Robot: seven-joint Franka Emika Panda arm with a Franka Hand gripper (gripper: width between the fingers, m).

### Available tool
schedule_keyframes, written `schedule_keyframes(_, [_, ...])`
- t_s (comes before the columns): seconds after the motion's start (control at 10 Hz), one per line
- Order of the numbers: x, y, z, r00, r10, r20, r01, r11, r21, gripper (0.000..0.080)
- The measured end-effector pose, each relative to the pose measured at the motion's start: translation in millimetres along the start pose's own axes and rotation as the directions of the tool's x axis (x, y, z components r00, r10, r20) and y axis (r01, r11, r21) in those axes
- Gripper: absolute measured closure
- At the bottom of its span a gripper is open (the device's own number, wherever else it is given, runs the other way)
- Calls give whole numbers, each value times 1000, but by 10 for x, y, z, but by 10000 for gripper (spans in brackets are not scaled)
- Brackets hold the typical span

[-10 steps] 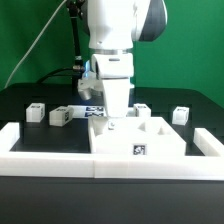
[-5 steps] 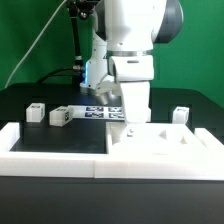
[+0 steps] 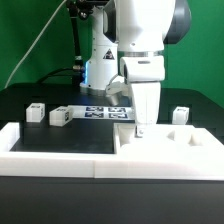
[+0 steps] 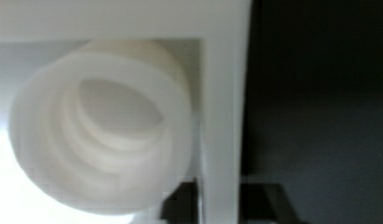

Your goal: Assemble one leg

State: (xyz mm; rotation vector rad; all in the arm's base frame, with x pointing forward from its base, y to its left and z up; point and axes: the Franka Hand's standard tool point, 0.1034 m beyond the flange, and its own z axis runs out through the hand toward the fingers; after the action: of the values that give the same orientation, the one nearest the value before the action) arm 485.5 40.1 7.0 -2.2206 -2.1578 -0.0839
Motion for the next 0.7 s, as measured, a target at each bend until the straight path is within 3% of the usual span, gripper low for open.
schedule_keyframes(0.1, [-1,-1,1,1000,0,0,0,1000,0,537])
schedule_keyframes(0.3, [-4,-1,1,1000,1,0,-1,1000,0,263])
schedule_keyframes(0.4, [-5,-1,1,1000,1,0,-1,1000,0,263])
schedule_keyframes(0.5, [-6,-1,1,1000,1,0,-1,1000,0,173])
schedule_keyframes(0.7, [-9,-1,1,1000,2,0,-2,1000,0,157])
